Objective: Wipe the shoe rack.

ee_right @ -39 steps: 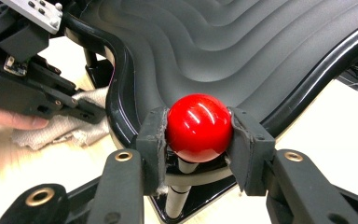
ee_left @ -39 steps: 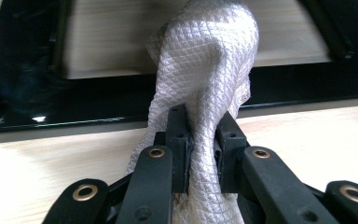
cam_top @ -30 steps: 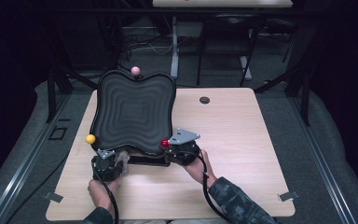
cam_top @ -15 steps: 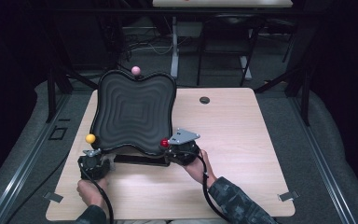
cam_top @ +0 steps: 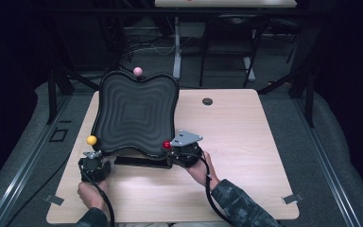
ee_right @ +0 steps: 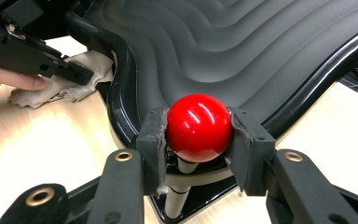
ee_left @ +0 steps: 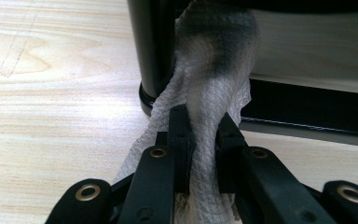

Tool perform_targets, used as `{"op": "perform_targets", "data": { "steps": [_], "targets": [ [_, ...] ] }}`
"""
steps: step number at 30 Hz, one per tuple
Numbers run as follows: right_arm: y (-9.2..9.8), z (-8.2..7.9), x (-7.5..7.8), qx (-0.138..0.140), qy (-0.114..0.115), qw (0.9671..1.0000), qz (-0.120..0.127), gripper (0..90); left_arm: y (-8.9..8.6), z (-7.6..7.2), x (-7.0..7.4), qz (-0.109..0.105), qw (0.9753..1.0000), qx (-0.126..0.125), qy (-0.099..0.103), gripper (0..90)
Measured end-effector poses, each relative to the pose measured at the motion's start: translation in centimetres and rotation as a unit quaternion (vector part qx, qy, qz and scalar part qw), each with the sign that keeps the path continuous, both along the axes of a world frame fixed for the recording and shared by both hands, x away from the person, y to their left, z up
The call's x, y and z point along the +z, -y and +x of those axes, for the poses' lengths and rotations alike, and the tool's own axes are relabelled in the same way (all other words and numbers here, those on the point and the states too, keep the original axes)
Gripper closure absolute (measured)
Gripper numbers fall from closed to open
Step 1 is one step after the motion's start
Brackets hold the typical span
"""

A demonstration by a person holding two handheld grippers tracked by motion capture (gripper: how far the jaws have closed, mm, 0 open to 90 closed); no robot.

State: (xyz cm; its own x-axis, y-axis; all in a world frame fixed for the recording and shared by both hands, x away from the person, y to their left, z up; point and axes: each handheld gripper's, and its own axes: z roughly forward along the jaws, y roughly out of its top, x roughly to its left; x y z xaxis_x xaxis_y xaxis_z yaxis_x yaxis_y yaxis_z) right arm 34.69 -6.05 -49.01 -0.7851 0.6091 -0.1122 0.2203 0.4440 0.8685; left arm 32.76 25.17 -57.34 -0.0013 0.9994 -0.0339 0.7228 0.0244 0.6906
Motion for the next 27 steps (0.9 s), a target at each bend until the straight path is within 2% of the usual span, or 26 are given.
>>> {"op": "perform_targets", "data": {
  "steps": [11, 17, 18, 21, 27],
  "targets": [
    [0.0, 0.0, 0.0, 0.000, 0.000, 1.0000, 0.001, 60.0, 2.2, -0.2, -0.1, 0.017, 0.9992, -0.035, 0.006, 80.5],
    [0.0, 0.0, 0.0, 0.000, 0.000, 1.0000, 0.001, 60.0, 3.4, -0.4, -0.2, 0.020, 0.9982, -0.057, 0.008, 80.5],
    [0.0, 0.0, 0.0, 0.000, 0.000, 1.0000, 0.000, 60.0, 4.0, -0.4, -0.2, 0.022, 0.9975, -0.067, 0.008, 80.5],
    [0.0, 0.0, 0.0, 0.000, 0.000, 1.0000, 0.001, 60.0, 4.5, -0.5, -0.2, 0.022, 0.9967, -0.078, 0.008, 80.5],
    [0.0, 0.0, 0.0, 0.000, 0.000, 1.0000, 0.001, 60.0, 6.5, -0.7, -0.2, 0.039, 0.9924, -0.116, 0.013, 80.5]
  ]
}}
